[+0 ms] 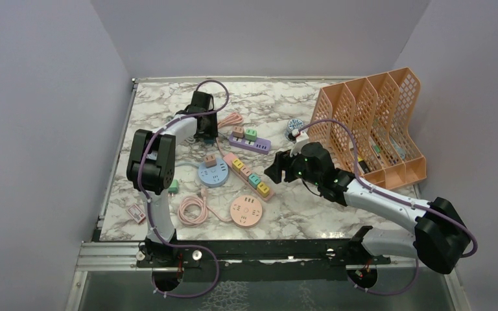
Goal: Insert the plug
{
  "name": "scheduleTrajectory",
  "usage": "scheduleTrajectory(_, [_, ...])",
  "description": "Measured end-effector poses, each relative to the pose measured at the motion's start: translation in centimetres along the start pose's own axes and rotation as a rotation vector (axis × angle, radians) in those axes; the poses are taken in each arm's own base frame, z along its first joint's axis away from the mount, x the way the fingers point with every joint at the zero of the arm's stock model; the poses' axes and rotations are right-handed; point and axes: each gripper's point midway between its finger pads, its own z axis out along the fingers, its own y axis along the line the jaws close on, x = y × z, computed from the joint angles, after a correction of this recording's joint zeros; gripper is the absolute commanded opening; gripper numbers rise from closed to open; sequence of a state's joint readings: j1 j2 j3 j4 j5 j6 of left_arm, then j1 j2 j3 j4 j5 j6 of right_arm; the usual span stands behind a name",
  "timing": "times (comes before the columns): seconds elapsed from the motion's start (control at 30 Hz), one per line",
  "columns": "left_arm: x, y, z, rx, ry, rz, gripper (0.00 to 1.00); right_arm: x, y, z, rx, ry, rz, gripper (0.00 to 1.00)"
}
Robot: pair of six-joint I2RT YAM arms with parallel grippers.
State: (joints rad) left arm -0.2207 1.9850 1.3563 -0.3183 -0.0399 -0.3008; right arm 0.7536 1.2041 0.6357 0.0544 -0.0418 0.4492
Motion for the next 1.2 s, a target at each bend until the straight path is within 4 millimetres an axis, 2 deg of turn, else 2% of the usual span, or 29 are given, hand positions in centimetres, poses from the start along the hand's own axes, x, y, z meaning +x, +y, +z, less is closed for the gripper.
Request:
scheduleTrajectory(0.23, [0.7,0.5,-0.7,-0.022,0.024,0.002,0.3,0.0,0.0,0.0,0.0,0.001,0.002,0.62])
scheduleTrajectory(0.4, [2.2,1.2,-2.8,-0.034,0.061,-0.001,0.3,-0.1,0.2,0.1,-0.005,-0.005,0.013,0.62])
scheduleTrajectory(0.63, [1.6,0.3,-5.8,0.014,0.028,-0.021,0.3,-0.4,0.6,0.0,-0.024,-0.013,0.024,0.62])
scheduleTrajectory(0.77, [0.7,-1.9,-7.8,0.09,-0.009,-0.031,0.3,-1.2,1.4,-0.1,-0.046,-0.017,0.039,0.63])
scheduleTrajectory(0.93, [0.0,-7.7,-12.1,0.273,-0.087,0.009,0.3,-3.8,3.2,-0.3,-0.097,-0.059,0.087,0.62])
scheduleTrajectory(1.07, [1.3,-12.1,-15.4,0.431,-0.153,0.071,0.3,-5.9,4.9,-0.7,-0.144,-0.087,0.139,0.62])
scheduleTrajectory(1.2, [2.5,-14.1,-17.2,0.527,-0.205,0.088,0.3,-6.7,5.4,-0.9,-0.157,-0.096,0.184,0.62])
